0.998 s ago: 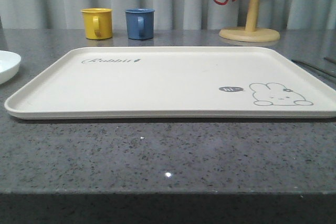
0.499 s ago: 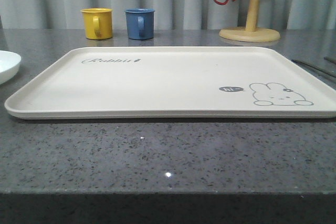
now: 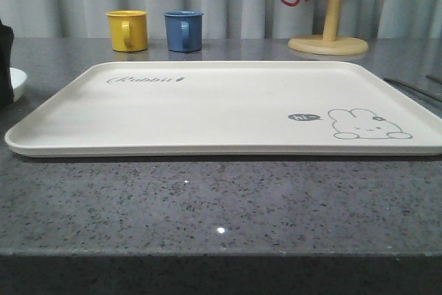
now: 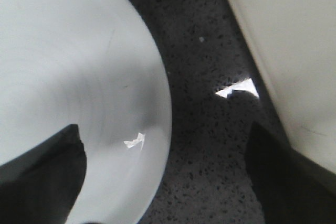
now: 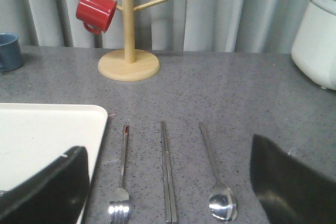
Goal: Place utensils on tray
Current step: 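Grasp the white plate rim with the left gripper and lift it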
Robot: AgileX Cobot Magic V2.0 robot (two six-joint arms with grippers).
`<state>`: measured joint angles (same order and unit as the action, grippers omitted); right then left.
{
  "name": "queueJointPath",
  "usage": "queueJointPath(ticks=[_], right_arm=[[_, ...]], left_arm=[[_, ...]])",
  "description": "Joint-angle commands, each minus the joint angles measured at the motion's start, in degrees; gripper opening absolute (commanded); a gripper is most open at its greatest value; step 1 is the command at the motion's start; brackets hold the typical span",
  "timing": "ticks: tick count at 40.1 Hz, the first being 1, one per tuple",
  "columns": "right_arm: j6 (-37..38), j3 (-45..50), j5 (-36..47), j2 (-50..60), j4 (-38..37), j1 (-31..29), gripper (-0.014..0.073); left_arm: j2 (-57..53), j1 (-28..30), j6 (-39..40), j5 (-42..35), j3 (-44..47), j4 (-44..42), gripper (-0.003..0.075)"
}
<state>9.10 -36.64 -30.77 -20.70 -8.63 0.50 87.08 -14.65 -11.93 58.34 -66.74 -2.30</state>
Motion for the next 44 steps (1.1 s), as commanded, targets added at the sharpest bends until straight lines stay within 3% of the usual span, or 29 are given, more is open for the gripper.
queueJointPath(ticks=[1, 5, 11, 17, 30, 35, 44], right_arm=[[-0.4, -1.8, 4.4, -0.8, -1.1, -0.3, 0.0643], [-0.4, -1.8, 4.4, -0.8, -1.1, -0.3, 0.0643], [-0.4, -1.8, 4.4, -0.8, -1.1, -0.3, 0.0643], [-0.4, -1.8, 4.4, -0.8, -1.1, -0.3, 0.0643], [-0.4, -1.8, 4.4, -0.8, -1.1, -0.3, 0.0643], [-0.4, -1.8, 4.4, -0.8, -1.1, -0.3, 0.0643], [-0.4, -1.8, 4.4, -0.8, -1.1, -0.3, 0.0643]], left_arm=[[0.4, -0.4, 0.0, -0.7, -2.1, -0.3, 0.0488], [2.0, -0.4, 0.0, -0.4, -2.1, -0.3, 0.0391], [2.3, -0.4, 0.0, -0.3, -2.1, -0.3, 0.0159], [2.3, -0.4, 0.0, -0.3, -2.1, -0.5, -0.0017], [-0.6, -3.5, 1.7, 4.2, -8.7, -4.6, -0.0018], [-0.6, -8.2, 4.1, 9.4, -14.2, -9.7, -0.0018], [-0.5, -17.9, 5.4, 10.0, -21.7, -10.0, -0.0018]])
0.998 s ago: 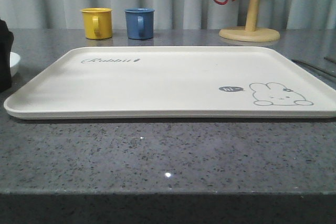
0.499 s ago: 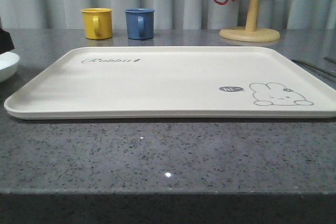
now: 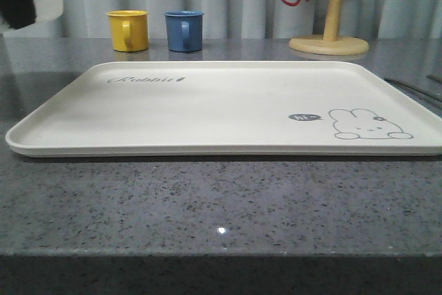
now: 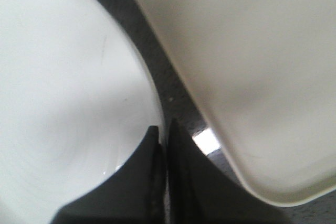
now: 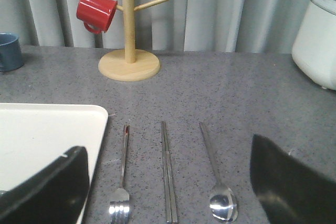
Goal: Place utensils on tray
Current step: 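Grasp the white plate rim with the left gripper and lift it, then lower the white plate onto the tray and open the left gripper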
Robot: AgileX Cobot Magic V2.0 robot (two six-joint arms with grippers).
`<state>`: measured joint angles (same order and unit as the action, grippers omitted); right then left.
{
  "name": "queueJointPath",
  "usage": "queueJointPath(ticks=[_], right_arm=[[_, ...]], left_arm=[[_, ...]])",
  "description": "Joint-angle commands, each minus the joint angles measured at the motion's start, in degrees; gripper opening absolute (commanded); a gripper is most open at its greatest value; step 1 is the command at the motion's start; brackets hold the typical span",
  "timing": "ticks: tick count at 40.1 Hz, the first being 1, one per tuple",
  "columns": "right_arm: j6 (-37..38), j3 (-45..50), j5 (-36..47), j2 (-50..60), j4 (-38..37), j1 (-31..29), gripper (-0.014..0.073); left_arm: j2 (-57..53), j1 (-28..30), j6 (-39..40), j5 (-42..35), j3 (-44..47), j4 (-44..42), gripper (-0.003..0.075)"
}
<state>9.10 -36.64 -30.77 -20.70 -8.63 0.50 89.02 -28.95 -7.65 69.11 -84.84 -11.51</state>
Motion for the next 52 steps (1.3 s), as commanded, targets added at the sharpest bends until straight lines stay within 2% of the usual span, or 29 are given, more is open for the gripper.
queueJointPath(ticks=[1, 8, 15, 26, 41, 46, 52], right_arm=[[-0.4, -1.8, 4.4, -0.8, -1.1, -0.3, 0.0643], [-0.4, -1.8, 4.4, -0.8, -1.1, -0.3, 0.0643], [-0.4, -1.8, 4.4, -0.8, -1.1, -0.3, 0.0643], [-0.4, -1.8, 4.4, -0.8, -1.1, -0.3, 0.0643], [-0.4, -1.8, 4.4, -0.8, -1.1, -0.3, 0.0643], [-0.4, -1.8, 4.4, -0.8, -1.1, -0.3, 0.0643], [-0.4, -1.8, 4.4, -0.8, -1.1, -0.3, 0.0643]], left_arm=[[-2.3, -4.3, 1.1, -0.8, -4.1, -0.8, -0.0018], [0.1, -12.4, 2.6, -0.8, -6.6, -0.5, -0.0018], [4.3, -17.3, 2.6, -1.5, -7.9, 4.1, -0.0018], [8.6, -18.2, 2.6, -3.2, -8.1, 9.7, -0.0018], [12.1, -18.2, 2.6, -5.3, -8.1, 10.4, -0.001], [14.2, -18.2, 2.6, -5.2, -8.1, 10.7, 0.007], [14.9, -18.2, 2.6, -6.0, -8.1, 11.5, 0.0242]])
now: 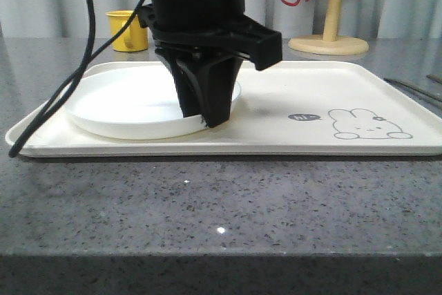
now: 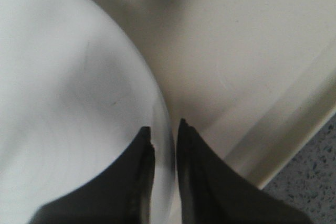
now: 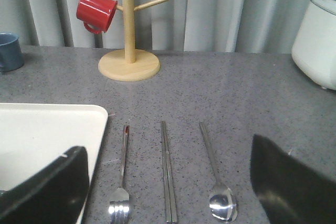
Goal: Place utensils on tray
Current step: 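Lower the white plate onto the tray and open the left gripper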
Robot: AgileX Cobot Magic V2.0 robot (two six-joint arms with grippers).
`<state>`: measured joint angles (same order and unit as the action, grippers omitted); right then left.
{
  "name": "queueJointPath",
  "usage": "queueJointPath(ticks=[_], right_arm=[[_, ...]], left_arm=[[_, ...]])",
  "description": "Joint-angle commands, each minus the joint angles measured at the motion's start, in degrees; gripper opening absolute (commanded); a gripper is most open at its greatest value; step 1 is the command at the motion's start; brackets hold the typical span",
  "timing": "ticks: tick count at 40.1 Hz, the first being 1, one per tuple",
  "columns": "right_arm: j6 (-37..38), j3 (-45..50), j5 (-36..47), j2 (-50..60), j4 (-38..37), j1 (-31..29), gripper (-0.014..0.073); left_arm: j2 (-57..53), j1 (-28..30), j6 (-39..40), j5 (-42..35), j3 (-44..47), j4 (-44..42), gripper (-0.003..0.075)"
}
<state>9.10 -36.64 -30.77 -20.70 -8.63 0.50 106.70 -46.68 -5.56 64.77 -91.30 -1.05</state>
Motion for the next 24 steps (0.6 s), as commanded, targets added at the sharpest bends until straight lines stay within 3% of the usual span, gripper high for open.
queueJointPath(ticks=[1, 5, 14, 17, 24], right_arm=[[-0.4, -1.8, 4.4, -0.8, -1.1, -0.3, 0.0643], [-0.4, -1.8, 4.4, -0.8, -1.1, -0.3, 0.0643], [-0.4, -1.8, 4.4, -0.8, -1.1, -0.3, 0.0643], [-0.4, -1.8, 4.4, -0.8, -1.1, -0.3, 0.0643], [-0.4, -1.8, 4.4, -0.8, -1.1, -0.3, 0.0643]], left_arm=[[-2.8, -0.4, 0.6, -1.6, -1.8, 1.1, 0.0266], [-3.3, -0.4, 0.6, 1.5, -3.8, 1.1, 0.0329], [-7.3, -0.3, 0.5, 7.8, -10.5, -4.2, 0.0312], [-9.1, 0.7, 0.5, 7.1, -10.7, -6.3, 0.027], [-13.3, 5.7, 1.8, 7.7, -10.3, -6.2, 0.0085]])
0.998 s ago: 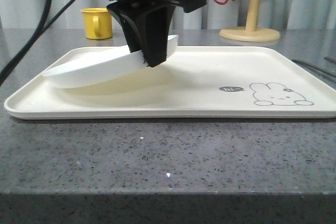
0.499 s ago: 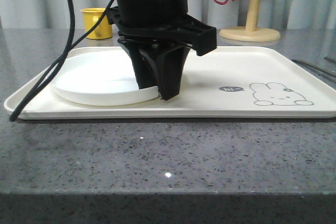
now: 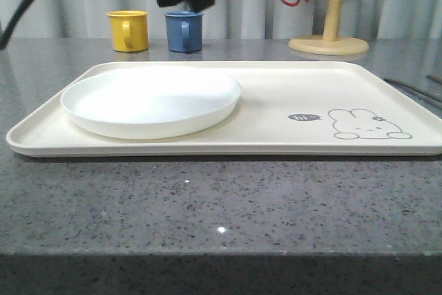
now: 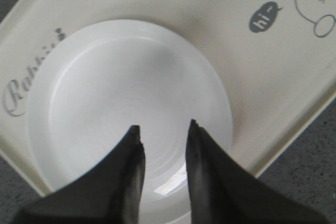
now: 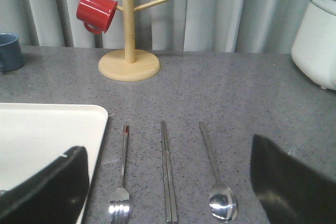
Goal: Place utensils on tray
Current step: 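Lower the white plate onto the tray and open the left gripper, then withdraw the left gripper from the tray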
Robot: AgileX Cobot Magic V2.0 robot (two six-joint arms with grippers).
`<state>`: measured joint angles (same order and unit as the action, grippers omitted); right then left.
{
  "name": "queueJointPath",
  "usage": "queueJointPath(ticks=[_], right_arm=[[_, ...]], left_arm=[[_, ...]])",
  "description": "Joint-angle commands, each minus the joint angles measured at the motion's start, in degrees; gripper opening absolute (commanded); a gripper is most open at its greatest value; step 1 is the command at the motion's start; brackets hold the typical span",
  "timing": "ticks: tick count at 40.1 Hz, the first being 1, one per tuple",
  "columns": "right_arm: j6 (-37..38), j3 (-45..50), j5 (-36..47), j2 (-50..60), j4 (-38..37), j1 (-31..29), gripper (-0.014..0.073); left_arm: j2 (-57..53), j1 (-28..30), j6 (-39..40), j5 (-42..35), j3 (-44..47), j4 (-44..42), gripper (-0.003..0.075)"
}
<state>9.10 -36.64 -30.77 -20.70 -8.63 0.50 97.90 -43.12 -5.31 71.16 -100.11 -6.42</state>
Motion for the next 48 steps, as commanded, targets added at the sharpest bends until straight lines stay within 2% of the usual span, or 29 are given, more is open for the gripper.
queueJointPath(ticks=[1, 5, 14, 22, 37, 42, 48], right_arm=[[-0.4, -1.8, 4.4, -0.8, -1.1, -0.3, 0.0643], [-0.4, -1.8, 4.4, -0.8, -1.1, -0.3, 0.0643], [-0.4, -1.8, 4.4, -0.8, -1.1, -0.3, 0.0643], [-0.4, -1.8, 4.4, -0.8, -1.1, -0.3, 0.0643], [-0.4, -1.8, 4.4, -0.8, -1.1, -0.3, 0.0643], [-0.4, -1.8, 4.4, -0.8, -1.1, -0.3, 0.0643], [-0.4, -1.8, 4.4, -0.8, -1.1, -0.3, 0.0643]], left_arm=[[-5.3, 3.2, 2.0, 1.3, -1.1, -0.9, 0.0059], [-8.7, 7.2, 2.9, 0.6, 0.9, -0.9, -0.002], [-20.3, 16.7, 5.3, -5.8, 11.6, -0.9, -0.0018], [-34.5, 23.4, 9.2, -17.8, 27.4, -0.9, -0.0018], [-65.3, 24.5, 9.2, -44.6, 59.9, 0.5, -0.0018], [-75.3, 24.5, 9.2, -48.2, 68.0, 0.5, -0.0018], [-86.6, 24.5, 9.2, -48.5, 74.8, 0.5, -0.0018]])
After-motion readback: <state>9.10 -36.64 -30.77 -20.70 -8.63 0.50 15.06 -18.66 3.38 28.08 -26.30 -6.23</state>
